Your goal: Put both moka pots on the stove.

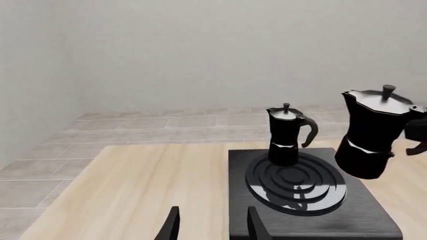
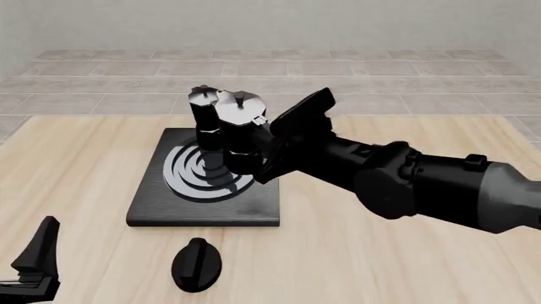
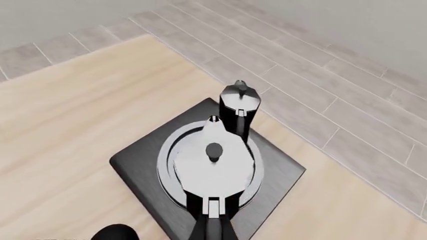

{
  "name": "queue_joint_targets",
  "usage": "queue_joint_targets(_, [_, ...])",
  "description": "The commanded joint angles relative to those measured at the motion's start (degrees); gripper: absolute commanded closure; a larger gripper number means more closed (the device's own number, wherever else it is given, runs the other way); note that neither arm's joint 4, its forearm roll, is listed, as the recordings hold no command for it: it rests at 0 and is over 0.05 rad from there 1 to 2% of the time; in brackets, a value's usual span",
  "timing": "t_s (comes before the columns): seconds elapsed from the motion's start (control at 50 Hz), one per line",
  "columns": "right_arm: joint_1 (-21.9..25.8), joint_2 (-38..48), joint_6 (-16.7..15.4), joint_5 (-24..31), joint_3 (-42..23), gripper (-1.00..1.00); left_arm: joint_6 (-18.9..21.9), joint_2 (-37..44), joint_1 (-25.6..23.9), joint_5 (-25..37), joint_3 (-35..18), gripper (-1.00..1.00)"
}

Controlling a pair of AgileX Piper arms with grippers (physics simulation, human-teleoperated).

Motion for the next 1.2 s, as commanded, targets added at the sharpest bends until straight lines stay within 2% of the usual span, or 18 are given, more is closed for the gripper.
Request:
queue_joint_targets(0.02, [2.39, -0.87, 0.15, -0.81, -1.94, 1.0, -0.02, 0.0, 0.05, -0.16, 0.12, -1.0])
queue_joint_targets(0.76, [6.83, 7.04, 0.58, -0.15, -10.38, 1.0, -0.25, 0.0, -0.05, 0.11, 0.07, -1.0])
queue_joint_targets(1.2, [5.24, 12.41, 1.01, -0.6, -15.25, 1.0, -0.15, 0.0, -0.02, 0.4, -0.12, -1.0])
